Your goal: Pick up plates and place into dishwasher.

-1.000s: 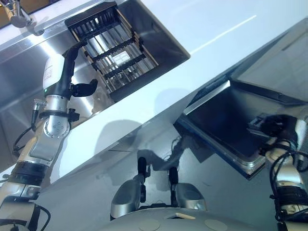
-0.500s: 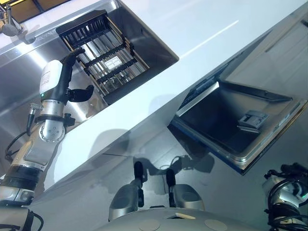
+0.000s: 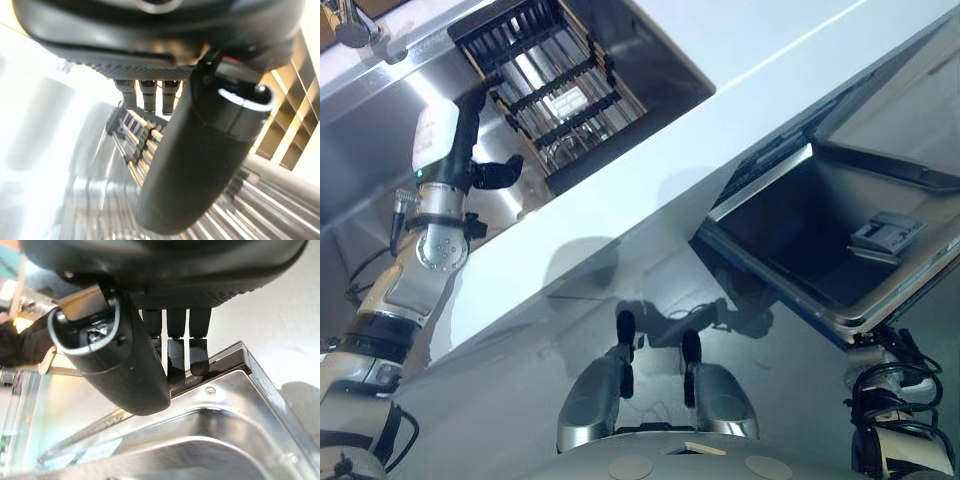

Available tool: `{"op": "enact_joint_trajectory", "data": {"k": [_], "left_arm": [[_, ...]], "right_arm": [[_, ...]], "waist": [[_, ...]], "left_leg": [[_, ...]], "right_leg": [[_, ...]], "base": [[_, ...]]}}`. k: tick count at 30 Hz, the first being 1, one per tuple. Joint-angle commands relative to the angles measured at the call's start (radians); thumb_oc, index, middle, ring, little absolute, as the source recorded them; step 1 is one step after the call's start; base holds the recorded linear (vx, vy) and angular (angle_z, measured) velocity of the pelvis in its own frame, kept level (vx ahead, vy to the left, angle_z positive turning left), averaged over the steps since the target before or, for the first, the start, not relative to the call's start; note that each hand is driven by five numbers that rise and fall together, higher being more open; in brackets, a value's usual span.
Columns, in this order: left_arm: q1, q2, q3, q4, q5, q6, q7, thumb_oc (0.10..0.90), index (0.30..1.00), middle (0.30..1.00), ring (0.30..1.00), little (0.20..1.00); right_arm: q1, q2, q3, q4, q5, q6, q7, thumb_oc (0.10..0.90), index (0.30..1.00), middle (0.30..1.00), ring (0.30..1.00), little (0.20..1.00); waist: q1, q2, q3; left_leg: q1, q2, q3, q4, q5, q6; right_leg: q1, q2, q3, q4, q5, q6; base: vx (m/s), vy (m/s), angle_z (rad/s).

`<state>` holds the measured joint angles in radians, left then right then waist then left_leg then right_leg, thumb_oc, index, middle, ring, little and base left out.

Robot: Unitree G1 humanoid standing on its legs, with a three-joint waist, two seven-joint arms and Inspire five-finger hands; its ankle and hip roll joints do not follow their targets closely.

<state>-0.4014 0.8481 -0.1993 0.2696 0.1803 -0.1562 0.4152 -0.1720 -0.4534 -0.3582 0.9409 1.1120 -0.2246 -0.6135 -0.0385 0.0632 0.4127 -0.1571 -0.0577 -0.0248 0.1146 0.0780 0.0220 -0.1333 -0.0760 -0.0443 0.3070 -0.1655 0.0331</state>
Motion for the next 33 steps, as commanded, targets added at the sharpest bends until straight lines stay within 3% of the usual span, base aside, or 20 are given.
{"op": "enact_joint_trajectory", "data": {"k": [1, 7, 17, 24, 28, 31, 33], "left_arm": [[0.047, -0.105, 0.003, -0.080, 0.023, -0.062, 0.099, 0.800, 0.900, 0.900, 0.900, 0.900], [0.041, -0.103, 0.017, -0.095, 0.020, -0.053, 0.125, 0.800, 0.900, 0.900, 0.900, 0.900], [0.035, -0.051, 0.046, -0.060, 0.028, -0.050, 0.204, 0.800, 0.900, 0.900, 0.900, 0.900], [0.049, -0.026, 0.070, -0.076, 0.014, -0.046, 0.217, 0.800, 0.900, 0.900, 0.900, 0.900], [0.041, -0.033, 0.068, -0.096, 0.016, -0.032, 0.212, 0.800, 0.900, 0.900, 0.900, 0.900], [0.034, -0.038, 0.059, -0.107, 0.019, -0.020, 0.201, 0.800, 0.900, 0.900, 0.900, 0.900], [0.023, -0.038, 0.051, -0.115, 0.013, -0.008, 0.195, 0.800, 0.900, 0.900, 0.900, 0.900]], "right_arm": [[0.026, -0.079, -0.042, -0.035, 0.119, -0.054, 0.089, 0.100, 0.300, 0.300, 0.300, 0.200], [0.007, -0.109, -0.084, 0.001, 0.335, -0.066, 0.213, 0.100, 0.300, 0.300, 0.300, 0.200], [-0.033, -0.226, -0.139, 0.062, 0.394, -0.073, 0.206, 0.100, 0.300, 0.300, 0.300, 0.200], [-0.062, -0.310, -0.152, 0.096, 0.327, -0.020, 0.230, 0.100, 0.300, 0.300, 0.300, 0.200], [-0.108, -0.335, -0.123, 0.093, 0.274, -0.025, 0.213, 0.100, 0.300, 0.300, 0.300, 0.200], [-0.147, -0.347, -0.088, 0.076, 0.161, -0.017, 0.230, 0.100, 0.300, 0.300, 0.300, 0.200], [-0.190, -0.350, -0.032, 0.017, 0.083, -0.004, 0.310, 0.100, 0.300, 0.300, 0.300, 0.200]], "waist": [[0.007, 0.022, -0.019], [0.007, 0.064, -0.016], [-0.004, 0.139, -0.038], [-0.009, 0.181, -0.042], [-0.007, 0.194, -0.045], [-0.002, 0.196, -0.049], [0.004, 0.197, -0.048]], "left_leg": [[-0.096, -0.002, 0.006, 0.258, -0.167, 0.006], [-0.147, -0.028, -0.002, 0.328, -0.184, 0.008], [-0.184, -0.065, 0.002, 0.376, -0.192, 0.002], [-0.177, -0.081, 0.005, 0.371, -0.186, -0.009], [-0.173, -0.089, 0.006, 0.371, -0.186, -0.008], [-0.164, -0.093, 0.003, 0.369, -0.187, -0.009], [-0.155, -0.092, -0.004, 0.361, -0.180, -0.011]], "right_leg": [[-0.092, -0.023, -0.035, 0.173, -0.008, -0.046], [-0.174, -0.044, -0.030, 0.311, -0.065, -0.070], [-0.266, -0.067, -0.003, 0.442, -0.128, -0.090], [-0.281, -0.074, 0.008, 0.467, -0.142, -0.100], [-0.285, -0.077, 0.010, 0.478, -0.150, -0.107], [-0.278, -0.083, 0.008, 0.480, -0.155, -0.107], [-0.269, -0.086, 0.003, 0.473, -0.149, -0.109]], "base": [[0.01, 0.046, 0.02], [0.00, 0.034, 0.05], [0.01, 0.069, 0.01], [0.00, 0.067, 0.01], [-0.01, 0.021, 0.00], [0.01, -0.002, 0.00], [0.01, -0.002, 0.02]]}}
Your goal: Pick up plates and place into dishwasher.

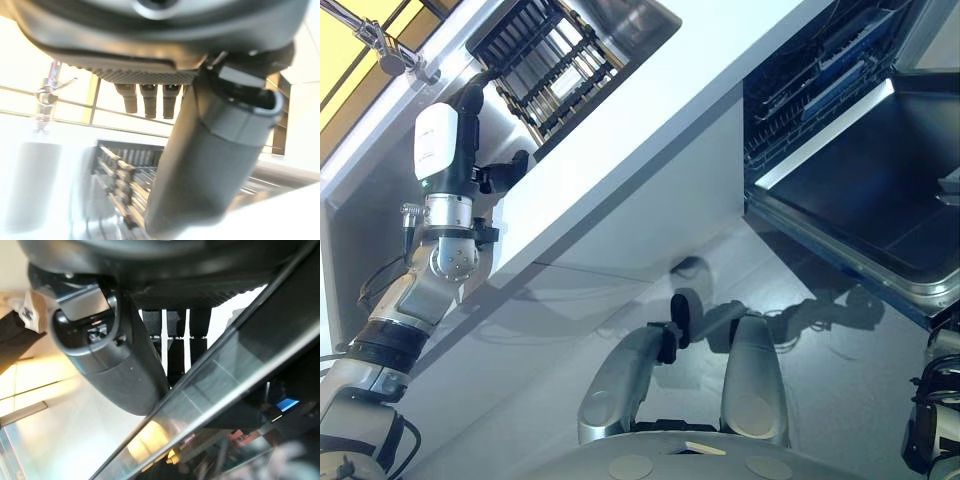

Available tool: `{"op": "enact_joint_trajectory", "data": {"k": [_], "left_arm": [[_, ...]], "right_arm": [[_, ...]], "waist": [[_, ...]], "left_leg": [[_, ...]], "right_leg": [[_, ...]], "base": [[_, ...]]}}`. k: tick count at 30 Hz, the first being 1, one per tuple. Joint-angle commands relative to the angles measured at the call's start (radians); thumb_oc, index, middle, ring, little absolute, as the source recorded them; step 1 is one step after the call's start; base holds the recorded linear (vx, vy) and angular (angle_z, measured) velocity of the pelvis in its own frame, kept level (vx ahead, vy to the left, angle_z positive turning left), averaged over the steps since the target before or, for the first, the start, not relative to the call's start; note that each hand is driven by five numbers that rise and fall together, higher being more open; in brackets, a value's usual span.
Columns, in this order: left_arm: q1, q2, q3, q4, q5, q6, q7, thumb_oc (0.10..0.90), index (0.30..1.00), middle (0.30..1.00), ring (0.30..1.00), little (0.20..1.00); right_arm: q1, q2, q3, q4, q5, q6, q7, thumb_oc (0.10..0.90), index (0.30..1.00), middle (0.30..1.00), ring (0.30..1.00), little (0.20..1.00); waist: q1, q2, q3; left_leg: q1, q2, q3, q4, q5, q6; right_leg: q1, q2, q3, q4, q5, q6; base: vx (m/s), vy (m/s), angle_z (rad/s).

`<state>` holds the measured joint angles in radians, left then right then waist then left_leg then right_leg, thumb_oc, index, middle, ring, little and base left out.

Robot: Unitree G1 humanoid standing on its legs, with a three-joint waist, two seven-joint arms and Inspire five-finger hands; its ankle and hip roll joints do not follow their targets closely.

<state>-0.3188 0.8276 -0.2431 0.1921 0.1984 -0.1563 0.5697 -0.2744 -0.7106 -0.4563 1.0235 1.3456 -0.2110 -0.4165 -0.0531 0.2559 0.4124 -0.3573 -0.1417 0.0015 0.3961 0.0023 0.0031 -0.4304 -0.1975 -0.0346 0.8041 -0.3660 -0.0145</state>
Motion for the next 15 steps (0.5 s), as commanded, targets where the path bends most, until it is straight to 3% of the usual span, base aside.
{"op": "enact_joint_trajectory", "data": {"k": [1, 3, 7, 9, 15], "left_arm": [[-0.060, -0.020, 0.093, -0.046, -0.005, 0.002, 0.036, 0.800, 0.900, 0.900, 0.900, 0.900], [-0.054, -0.016, 0.108, -0.046, 0.001, 0.004, 0.025, 0.800, 0.900, 0.900, 0.900, 0.900], [-0.064, -0.013, 0.126, -0.025, 0.007, 0.003, 0.007, 0.800, 0.900, 0.900, 0.900, 0.900], [-0.070, -0.011, 0.136, -0.026, 0.013, 0.011, -0.008, 0.800, 0.900, 0.900, 0.900, 0.900], [-0.093, 0.012, 0.153, -0.007, 0.003, 0.000, -0.045, 0.800, 0.900, 0.900, 0.900, 0.900]], "right_arm": [[-0.114, -0.079, 0.132, -0.159, -0.219, -0.002, 0.128, 0.100, 0.300, 0.300, 0.300, 0.200], [-0.130, -0.053, 0.217, -0.318, -0.299, 0.011, 0.191, 0.100, 0.300, 0.300, 0.300, 0.200], [-0.164, -0.036, 0.282, -0.488, -0.428, 0.040, 0.330, 0.100, 0.300, 0.300, 0.300, 0.200], [-0.212, -0.020, 0.332, -0.614, -0.495, 0.108, 0.356, 0.100, 0.300, 0.300, 0.300, 0.200], [-0.310, 0.035, 0.465, -0.814, -0.589, 0.203, 0.417, 0.100, 0.300, 0.300, 0.300, 0.200]], "waist": [[0.019, 0.000, -0.044], [0.016, -0.006, -0.041], [0.014, -0.023, -0.043], [0.015, -0.039, -0.044], [0.031, -0.070, -0.056]], "left_leg": [[0.054, -0.010, -0.034, 0.083, -0.114, 0.008], [0.060, -0.003, -0.037, 0.066, -0.098, 0.011], [0.070, 0.003, -0.039, 0.048, -0.091, 0.014], [0.082, 0.007, -0.039, 0.040, -0.096, 0.015], [0.105, 0.020, -0.047, 0.002, -0.075, 0.024]], "right_leg": [[0.038, 0.033, -0.006, -0.022, 0.042, -0.062], [0.042, 0.037, -0.009, -0.042, 0.062, -0.061], [0.052, 0.045, -0.011, -0.073, 0.078, -0.057], [0.065, 0.049, -0.009, -0.090, 0.081, -0.052], [0.094, 0.063, -0.010, -0.164, 0.134, -0.037]], "base": [[-0.01, 0.004, 0.03], [-0.01, -0.002, -0.04], [0.00, -0.006, -0.22], [0.03, -0.016, -0.41], [0.02, 0.001, -0.24]]}}
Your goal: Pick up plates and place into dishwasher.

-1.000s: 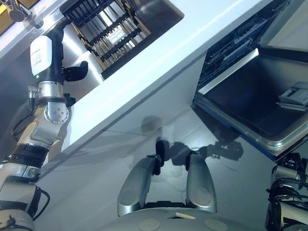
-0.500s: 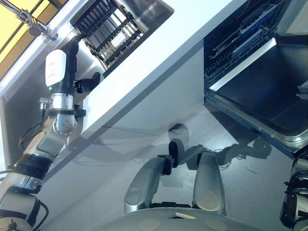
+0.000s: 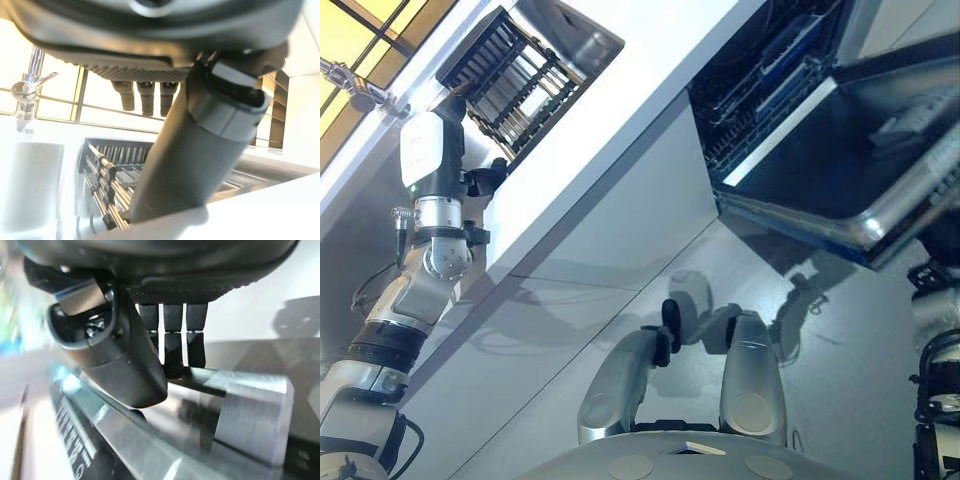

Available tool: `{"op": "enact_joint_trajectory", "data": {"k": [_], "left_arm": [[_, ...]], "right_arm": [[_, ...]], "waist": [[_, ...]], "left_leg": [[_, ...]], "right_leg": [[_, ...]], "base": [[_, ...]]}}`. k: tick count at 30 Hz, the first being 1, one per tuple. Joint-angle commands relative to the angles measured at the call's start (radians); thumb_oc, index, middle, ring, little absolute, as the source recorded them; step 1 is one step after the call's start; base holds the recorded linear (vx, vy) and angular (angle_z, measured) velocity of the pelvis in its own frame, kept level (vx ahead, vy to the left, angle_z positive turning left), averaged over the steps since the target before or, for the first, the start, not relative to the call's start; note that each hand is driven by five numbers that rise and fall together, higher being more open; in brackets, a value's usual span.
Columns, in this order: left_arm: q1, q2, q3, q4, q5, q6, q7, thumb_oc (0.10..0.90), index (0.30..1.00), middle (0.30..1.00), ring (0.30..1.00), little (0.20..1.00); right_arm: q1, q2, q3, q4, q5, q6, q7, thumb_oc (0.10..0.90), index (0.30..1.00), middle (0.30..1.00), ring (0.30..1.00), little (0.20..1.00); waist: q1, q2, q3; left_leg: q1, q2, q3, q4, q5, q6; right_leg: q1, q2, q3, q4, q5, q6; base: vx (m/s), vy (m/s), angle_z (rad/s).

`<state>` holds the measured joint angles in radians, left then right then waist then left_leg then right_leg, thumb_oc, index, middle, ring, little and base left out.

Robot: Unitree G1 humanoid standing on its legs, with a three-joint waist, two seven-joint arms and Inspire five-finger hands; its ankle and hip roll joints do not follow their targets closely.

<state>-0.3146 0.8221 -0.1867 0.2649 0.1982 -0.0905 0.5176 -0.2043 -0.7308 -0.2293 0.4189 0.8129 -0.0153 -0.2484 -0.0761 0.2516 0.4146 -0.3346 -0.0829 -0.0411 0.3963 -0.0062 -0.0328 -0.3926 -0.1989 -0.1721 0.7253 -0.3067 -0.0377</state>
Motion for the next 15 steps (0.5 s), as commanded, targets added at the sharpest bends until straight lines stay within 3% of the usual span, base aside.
{"op": "enact_joint_trajectory", "data": {"k": [1, 7, 15], "left_arm": [[-0.097, 0.019, 0.098, -0.080, 0.002, -0.065, 0.005, 0.800, 0.900, 0.900, 0.900, 0.900], [-0.117, 0.044, 0.085, -0.088, -0.006, -0.065, -0.041, 0.800, 0.900, 0.900, 0.900, 0.900], [-0.143, 0.066, 0.043, -0.117, 0.001, -0.051, -0.082, 0.800, 0.900, 0.900, 0.900, 0.900]], "right_arm": [[-0.382, 0.058, 0.243, -0.217, -0.057, 0.009, 0.244, 0.100, 0.300, 0.300, 0.300, 0.200], [-0.418, 0.128, 0.325, -0.303, -0.101, 0.050, 0.243, 0.100, 0.300, 0.300, 0.300, 0.200], [-0.448, 0.190, 0.383, -0.293, -0.133, 0.037, 0.173, 0.100, 0.300, 0.300, 0.300, 0.200]], "waist": [[0.054, -0.067, -0.058], [0.081, -0.105, -0.077], [0.129, -0.158, -0.109]], "left_leg": [[0.084, -0.038, -0.004, 0.000, -0.066, 0.060], [0.124, -0.035, -0.019, -0.036, -0.059, 0.073], [0.176, -0.043, -0.039, -0.071, -0.071, 0.093]], "right_leg": [[0.060, 0.064, 0.127, -0.089, 0.076, -0.013], [0.119, 0.060, 0.122, -0.167, 0.124, 0.014], [0.212, 0.045, 0.101, -0.273, 0.174, 0.050]], "base": [[0.06, -0.003, -0.15], [0.08, -0.010, 0.05], [0.10, -0.012, 0.37]]}}
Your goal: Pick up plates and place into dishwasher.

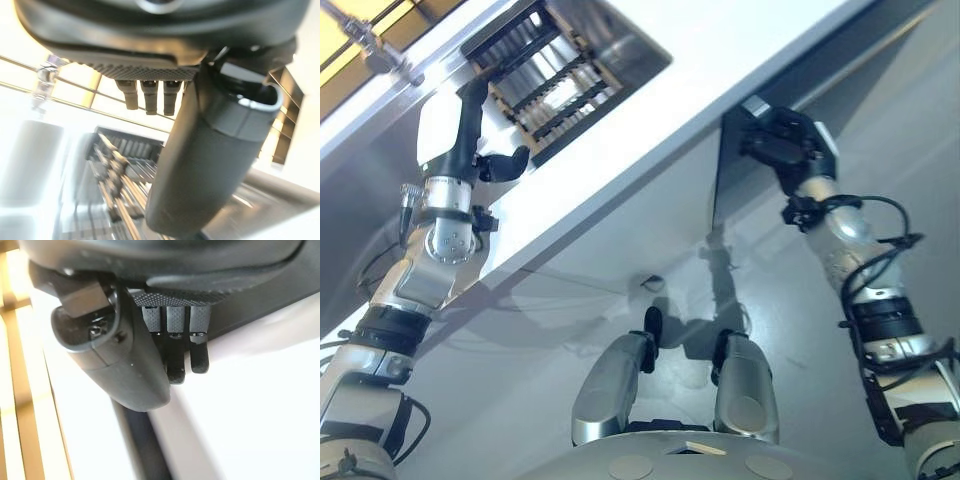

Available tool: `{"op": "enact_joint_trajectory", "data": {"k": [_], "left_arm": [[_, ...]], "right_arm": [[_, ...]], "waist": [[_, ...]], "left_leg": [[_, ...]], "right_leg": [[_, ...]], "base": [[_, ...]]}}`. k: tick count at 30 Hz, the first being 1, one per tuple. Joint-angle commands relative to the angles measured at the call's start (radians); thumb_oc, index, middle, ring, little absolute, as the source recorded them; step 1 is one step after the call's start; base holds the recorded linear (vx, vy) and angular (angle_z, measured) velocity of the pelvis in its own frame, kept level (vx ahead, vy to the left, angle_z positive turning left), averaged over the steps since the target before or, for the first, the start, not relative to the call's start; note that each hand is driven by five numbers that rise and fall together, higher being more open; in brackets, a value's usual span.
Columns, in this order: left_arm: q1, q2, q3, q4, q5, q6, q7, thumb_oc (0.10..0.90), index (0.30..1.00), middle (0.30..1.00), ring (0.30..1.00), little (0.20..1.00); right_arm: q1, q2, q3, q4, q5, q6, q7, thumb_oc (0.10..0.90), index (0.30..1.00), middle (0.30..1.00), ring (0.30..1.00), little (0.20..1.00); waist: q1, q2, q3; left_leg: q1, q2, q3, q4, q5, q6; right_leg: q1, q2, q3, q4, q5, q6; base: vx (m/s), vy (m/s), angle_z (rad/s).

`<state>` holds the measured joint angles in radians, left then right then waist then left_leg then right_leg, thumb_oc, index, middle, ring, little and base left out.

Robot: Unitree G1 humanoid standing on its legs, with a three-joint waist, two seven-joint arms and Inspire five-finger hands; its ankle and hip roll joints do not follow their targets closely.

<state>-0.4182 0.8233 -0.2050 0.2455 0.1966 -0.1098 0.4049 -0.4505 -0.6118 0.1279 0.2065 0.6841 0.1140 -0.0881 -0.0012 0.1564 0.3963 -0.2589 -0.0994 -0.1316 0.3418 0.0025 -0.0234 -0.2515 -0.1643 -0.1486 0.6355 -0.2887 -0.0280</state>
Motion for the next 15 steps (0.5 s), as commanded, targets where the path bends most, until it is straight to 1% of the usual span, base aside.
{"op": "enact_joint_trajectory", "data": {"k": [1, 4, 7, 9, 10, 12, 14, 15], "left_arm": [[-0.037, 0.067, 0.061, -0.100, 0.006, -0.032, 0.027, 0.800, 0.900, 0.900, 0.900, 0.900], [-0.031, 0.075, 0.061, -0.102, 0.003, -0.040, 0.011, 0.800, 0.900, 0.900, 0.900, 0.900], [-0.032, 0.081, 0.056, -0.095, 0.000, -0.048, -0.003, 0.800, 0.900, 0.900, 0.900, 0.900], [-0.025, 0.087, 0.056, -0.098, -0.002, -0.048, -0.015, 0.800, 0.900, 0.900, 0.900, 0.900], [-0.018, 0.088, 0.056, -0.102, -0.001, -0.047, -0.016, 0.800, 0.900, 0.900, 0.900, 0.900], [0.012, 0.090, 0.069, -0.118, 0.001, -0.044, -0.017, 0.800, 0.900, 0.900, 0.900, 0.900], [0.051, 0.089, 0.088, -0.136, 0.001, -0.042, -0.013, 0.800, 0.900, 0.900, 0.900, 0.900], [0.071, 0.086, 0.100, -0.140, 0.001, -0.047, -0.010, 0.800, 0.900, 0.900, 0.900, 0.900]], "right_arm": [[-0.201, 0.078, 0.028, -0.083, -0.005, -0.095, 0.007, 0.100, 0.300, 0.300, 0.300, 0.200], [-0.202, 0.094, 0.032, -0.085, -0.005, -0.094, -0.014, 0.100, 0.300, 0.300, 0.300, 0.200], [-0.203, 0.108, 0.036, -0.079, -0.002, -0.099, -0.057, 0.100, 0.300, 0.300, 0.300, 0.200], [-0.182, 0.119, 0.024, -0.080, -0.015, -0.109, -0.139, 0.100, 0.300, 0.300, 0.300, 0.200], [-0.170, 0.120, 0.016, -0.084, -0.039, -0.123, -0.171, 0.100, 0.300, 0.300, 0.300, 0.200], [-0.130, 0.112, -0.010, -0.109, -0.155, -0.154, -0.245, 0.100, 0.300, 0.300, 0.300, 0.200], [-0.083, 0.089, -0.041, -0.162, -0.257, -0.166, -0.290, 0.100, 0.300, 0.300, 0.300, 0.200], [-0.053, 0.078, -0.061, -0.184, -0.285, -0.174, -0.305, 0.100, 0.300, 0.300, 0.300, 0.200]], "waist": [[0.059, -0.069, -0.094], [0.071, -0.082, -0.106], [0.080, -0.092, -0.117], [0.084, -0.102, -0.131], [0.084, -0.105, -0.136], [0.081, -0.114, -0.148], [0.073, -0.120, -0.164], [0.068, -0.123, -0.172]], "left_leg": [[0.105, -0.027, 0.050, -0.019, -0.082, 0.085], [0.118, -0.030, 0.049, -0.021, -0.091, 0.091], [0.134, -0.031, 0.049, -0.029, -0.097, 0.096], [0.153, -0.031, 0.051, -0.044, -0.101, 0.101], [0.160, -0.030, 0.051, -0.052, -0.101, 0.103], [0.176, -0.028, 0.055, -0.071, -0.102, 0.107], [0.196, -0.025, 0.060, -0.099, -0.098, 0.109], [0.207, -0.023, 0.064, -0.116, -0.096, 0.110]], "right_leg": [[0.080, 0.008, 0.076, -0.194, 0.159, 0.043], [0.104, 0.005, 0.072, -0.217, 0.169, 0.053], [0.126, 0.001, 0.066, -0.240, 0.177, 0.062], [0.147, -0.001, 0.063, -0.265, 0.185, 0.070], [0.155, 0.000, 0.063, -0.276, 0.189, 0.074], [0.169, 0.002, 0.065, -0.302, 0.197, 0.083], [0.184, 0.007, 0.073, -0.331, 0.208, 0.091], [0.189, 0.010, 0.077, -0.344, 0.212, 0.095]], "base": [[0.12, 0.004, 0.15], [0.10, 0.020, 0.08], [0.09, 0.034, 0.09], [0.09, 0.043, 0.04], [0.08, 0.033, 0.02], [0.06, 0.032, 0.03], [0.06, 0.049, 0.02], [0.05, 0.052, 0.02]]}}
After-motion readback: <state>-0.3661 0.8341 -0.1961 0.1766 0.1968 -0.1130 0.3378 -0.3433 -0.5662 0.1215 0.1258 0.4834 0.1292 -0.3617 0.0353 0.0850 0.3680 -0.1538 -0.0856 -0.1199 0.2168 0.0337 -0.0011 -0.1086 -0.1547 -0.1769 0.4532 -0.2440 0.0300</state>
